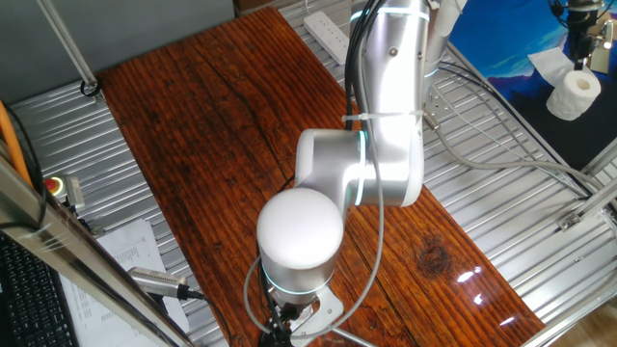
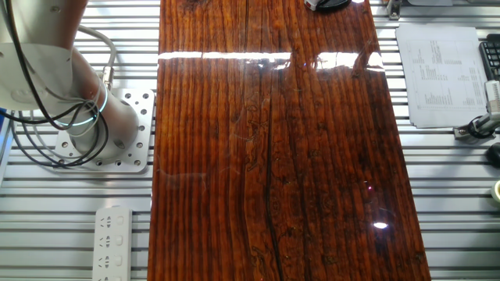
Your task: Install the light bulb by rotating it
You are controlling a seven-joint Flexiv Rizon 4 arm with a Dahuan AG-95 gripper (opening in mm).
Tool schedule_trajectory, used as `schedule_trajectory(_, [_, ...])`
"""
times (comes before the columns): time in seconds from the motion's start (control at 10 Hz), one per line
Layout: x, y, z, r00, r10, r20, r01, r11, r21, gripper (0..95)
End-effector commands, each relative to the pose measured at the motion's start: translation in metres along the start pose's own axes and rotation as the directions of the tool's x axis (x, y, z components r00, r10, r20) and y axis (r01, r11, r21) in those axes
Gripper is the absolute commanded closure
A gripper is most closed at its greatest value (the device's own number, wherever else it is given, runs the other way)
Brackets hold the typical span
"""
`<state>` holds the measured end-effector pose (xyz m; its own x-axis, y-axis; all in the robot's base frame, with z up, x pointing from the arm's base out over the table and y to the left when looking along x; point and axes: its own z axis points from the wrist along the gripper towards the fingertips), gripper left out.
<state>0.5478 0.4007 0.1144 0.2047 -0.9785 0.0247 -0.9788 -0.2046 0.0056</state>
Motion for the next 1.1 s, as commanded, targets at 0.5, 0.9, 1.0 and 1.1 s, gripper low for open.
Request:
schedule_trajectory(0.5, [-0.0006,-0.0009,0.0010,1.000,0.027,0.002,-0.027,1.000,0.002,57.0])
schedule_trajectory(0.9, [-0.0006,-0.0009,0.0010,0.998,0.056,0.003,-0.056,0.998,-0.001,76.0])
schedule_trajectory(1.0, [-0.0006,-0.0009,0.0010,0.998,0.068,0.003,-0.068,0.998,0.000,76.0])
schedule_trajectory(1.1, [-0.0006,-0.0009,0.0010,0.996,0.093,0.003,-0.093,0.996,0.000,76.0])
